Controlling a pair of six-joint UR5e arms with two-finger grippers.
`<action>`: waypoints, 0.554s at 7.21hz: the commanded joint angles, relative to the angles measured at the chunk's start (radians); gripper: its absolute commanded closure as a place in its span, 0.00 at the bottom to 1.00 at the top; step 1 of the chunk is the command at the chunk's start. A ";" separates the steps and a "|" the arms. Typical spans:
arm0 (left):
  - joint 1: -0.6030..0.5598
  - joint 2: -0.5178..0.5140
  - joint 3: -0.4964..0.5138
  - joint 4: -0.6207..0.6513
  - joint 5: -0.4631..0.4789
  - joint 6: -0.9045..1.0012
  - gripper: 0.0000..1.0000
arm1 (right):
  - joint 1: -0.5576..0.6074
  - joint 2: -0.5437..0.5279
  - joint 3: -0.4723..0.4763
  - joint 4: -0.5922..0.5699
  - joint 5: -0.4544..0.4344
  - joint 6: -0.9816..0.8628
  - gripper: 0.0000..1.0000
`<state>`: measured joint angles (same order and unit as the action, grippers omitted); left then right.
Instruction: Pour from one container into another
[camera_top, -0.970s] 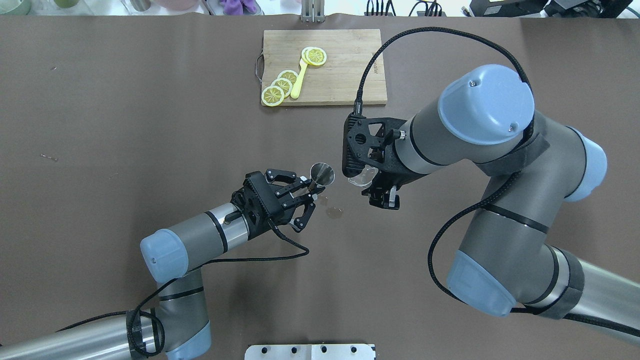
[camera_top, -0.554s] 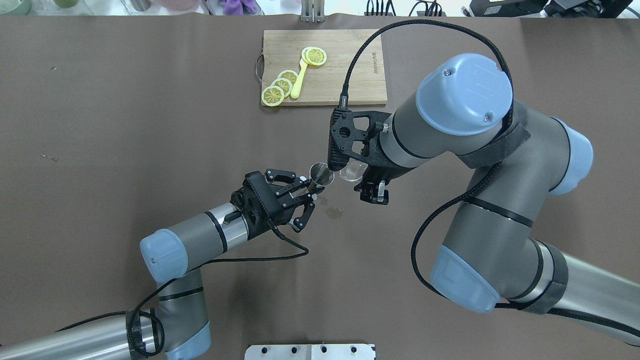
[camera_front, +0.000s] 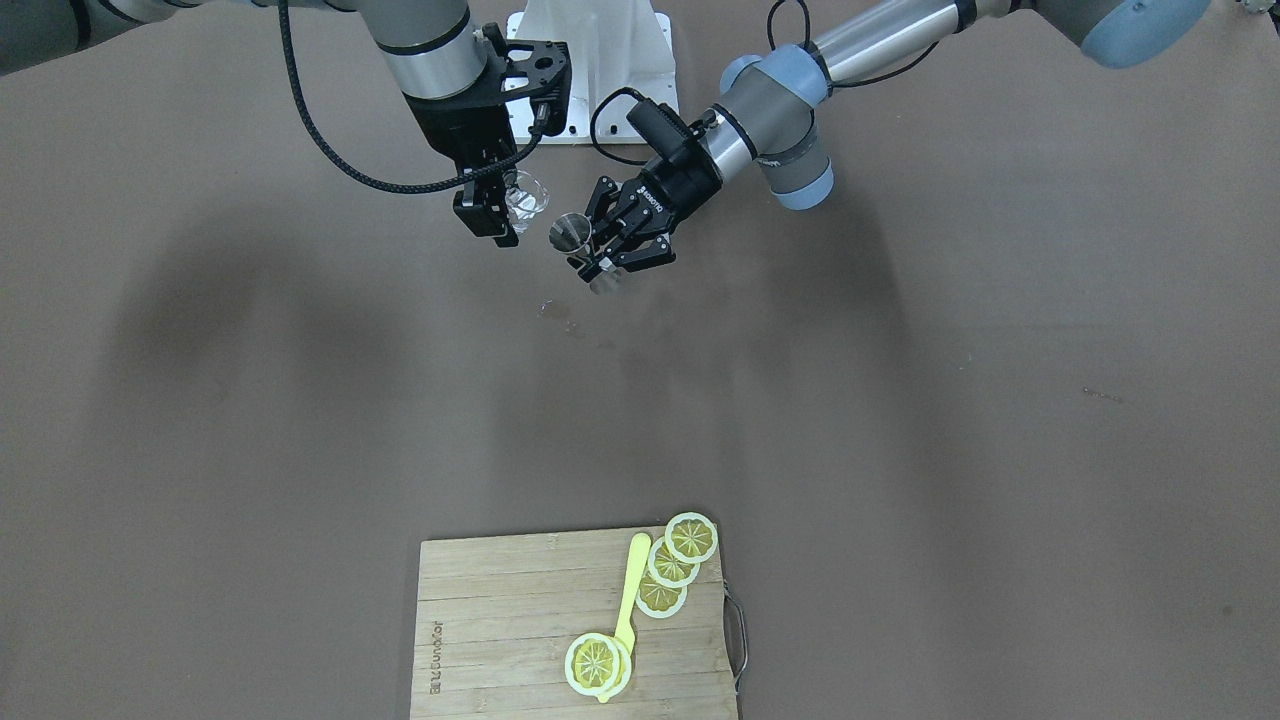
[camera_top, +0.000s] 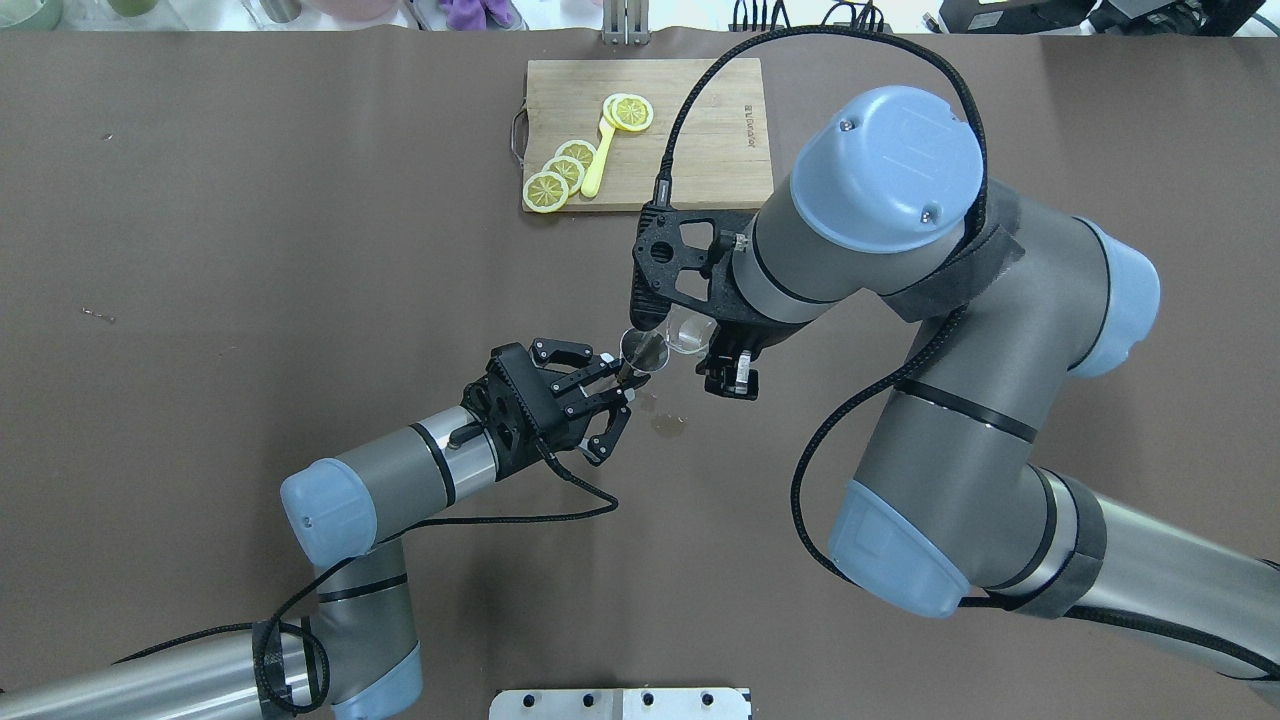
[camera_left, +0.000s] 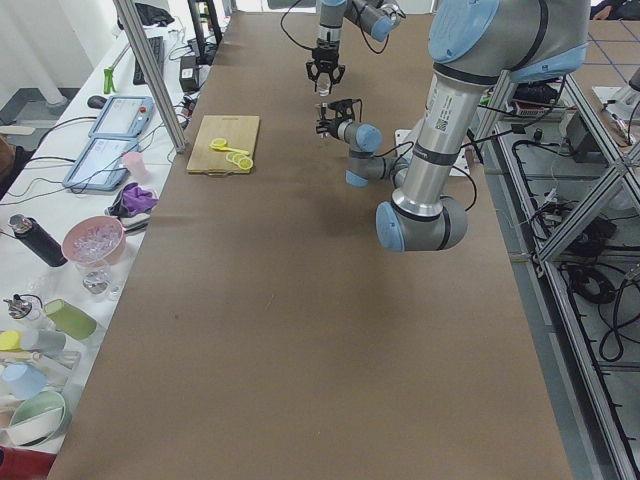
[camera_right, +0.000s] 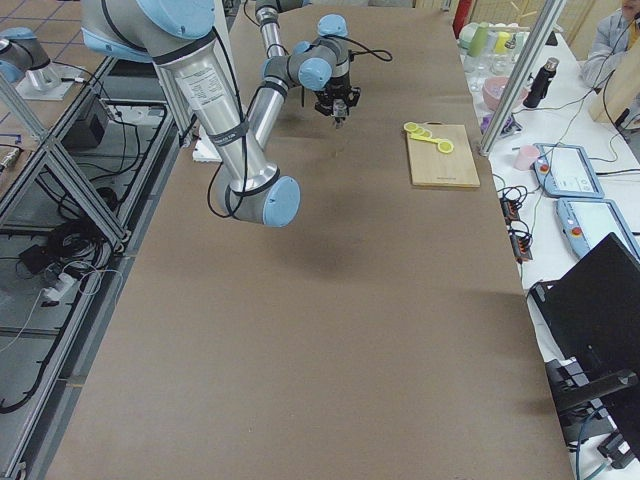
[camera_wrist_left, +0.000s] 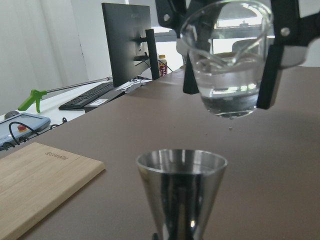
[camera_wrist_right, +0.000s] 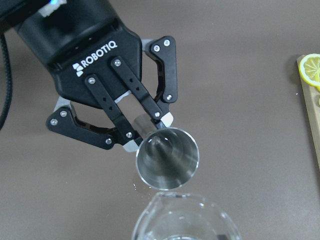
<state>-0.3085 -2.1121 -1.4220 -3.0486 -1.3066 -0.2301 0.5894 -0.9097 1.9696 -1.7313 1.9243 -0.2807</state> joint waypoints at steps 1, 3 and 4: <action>0.000 0.000 0.000 0.001 0.001 0.000 1.00 | 0.000 0.029 -0.014 -0.046 -0.014 -0.014 1.00; 0.000 0.000 0.002 0.001 0.001 0.001 1.00 | 0.000 0.043 -0.008 -0.100 -0.031 -0.041 1.00; 0.000 0.000 0.002 0.001 0.001 0.000 1.00 | 0.001 0.063 -0.011 -0.132 -0.056 -0.057 1.00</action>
<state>-0.3084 -2.1123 -1.4207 -3.0480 -1.3054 -0.2294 0.5893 -0.8667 1.9594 -1.8253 1.8912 -0.3210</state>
